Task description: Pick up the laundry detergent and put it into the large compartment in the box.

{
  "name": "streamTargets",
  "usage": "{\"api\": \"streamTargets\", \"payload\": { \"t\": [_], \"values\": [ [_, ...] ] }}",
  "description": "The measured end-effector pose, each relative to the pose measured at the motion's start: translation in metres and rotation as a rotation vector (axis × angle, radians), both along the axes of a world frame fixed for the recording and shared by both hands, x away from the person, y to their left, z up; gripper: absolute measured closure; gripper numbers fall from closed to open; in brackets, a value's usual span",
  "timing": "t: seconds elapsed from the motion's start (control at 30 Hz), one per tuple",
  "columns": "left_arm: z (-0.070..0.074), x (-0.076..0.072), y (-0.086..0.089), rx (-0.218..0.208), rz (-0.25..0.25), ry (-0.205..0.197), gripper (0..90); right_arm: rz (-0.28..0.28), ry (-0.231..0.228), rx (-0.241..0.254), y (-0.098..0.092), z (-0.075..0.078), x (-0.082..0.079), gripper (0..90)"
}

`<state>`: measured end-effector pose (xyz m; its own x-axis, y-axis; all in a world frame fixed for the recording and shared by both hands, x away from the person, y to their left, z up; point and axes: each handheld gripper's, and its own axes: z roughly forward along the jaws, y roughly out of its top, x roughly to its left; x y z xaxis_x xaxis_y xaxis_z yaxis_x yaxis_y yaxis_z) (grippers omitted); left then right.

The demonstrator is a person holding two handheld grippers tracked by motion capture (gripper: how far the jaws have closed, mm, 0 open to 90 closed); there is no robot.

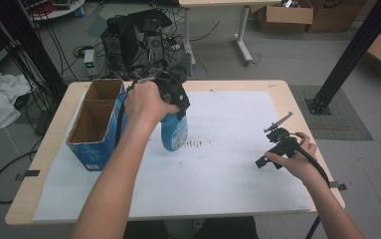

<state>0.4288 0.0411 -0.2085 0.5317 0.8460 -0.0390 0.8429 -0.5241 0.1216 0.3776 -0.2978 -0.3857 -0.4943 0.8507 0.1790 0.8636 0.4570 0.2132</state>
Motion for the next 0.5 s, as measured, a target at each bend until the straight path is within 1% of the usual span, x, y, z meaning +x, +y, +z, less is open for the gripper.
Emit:
{"api": "streamTargets", "payload": {
  "t": [0.03, 0.07, 0.13, 0.17, 0.2, 0.23, 0.3, 0.37, 0.43, 0.47, 0.5],
  "values": [
    [0.010, 0.000, 0.008, -0.007, 0.025, 0.001, 38.0, -0.001, -0.003, 0.003, 0.000, 0.001, 0.000, 16.4],
    [0.010, 0.000, 0.008, -0.007, 0.025, 0.001, 38.0, -0.001, -0.003, 0.003, 0.000, 0.001, 0.000, 16.4],
    [0.021, -0.001, 0.017, -0.010, 0.053, -0.001, 38.0, -0.002, -0.005, 0.002, -0.001, 0.001, 0.000, 16.4],
    [0.031, -0.001, 0.024, -0.017, 0.080, -0.011, 38.0, -0.003, -0.005, 0.006, -0.001, 0.001, 0.001, 16.4],
    [0.031, -0.001, 0.024, -0.017, 0.080, -0.011, 38.0, -0.003, -0.005, 0.006, -0.001, 0.001, 0.001, 16.4],
    [0.041, -0.002, 0.034, -0.025, 0.115, -0.022, 38.0, -0.003, -0.007, 0.007, -0.002, 0.001, 0.001, 16.4],
    [0.052, -0.004, 0.044, -0.030, 0.145, -0.038, 38.0, -0.005, -0.006, 0.011, -0.002, 0.001, 0.001, 16.4],
    [0.060, -0.005, 0.054, -0.037, 0.178, -0.045, 38.0, -0.003, -0.008, 0.012, -0.002, 0.002, 0.002, 16.4],
    [0.068, -0.005, 0.064, -0.036, 0.199, -0.054, 38.0, -0.004, -0.008, 0.015, -0.002, 0.002, 0.002, 16.4],
    [0.068, -0.005, 0.064, -0.036, 0.199, -0.054, 38.0, -0.004, -0.008, 0.015, -0.002, 0.002, 0.002, 16.4],
    [0.074, -0.006, 0.075, -0.047, 0.237, -0.070, 38.0, -0.007, -0.008, 0.019, -0.001, 0.003, 0.002, 16.4]
  ]
}}
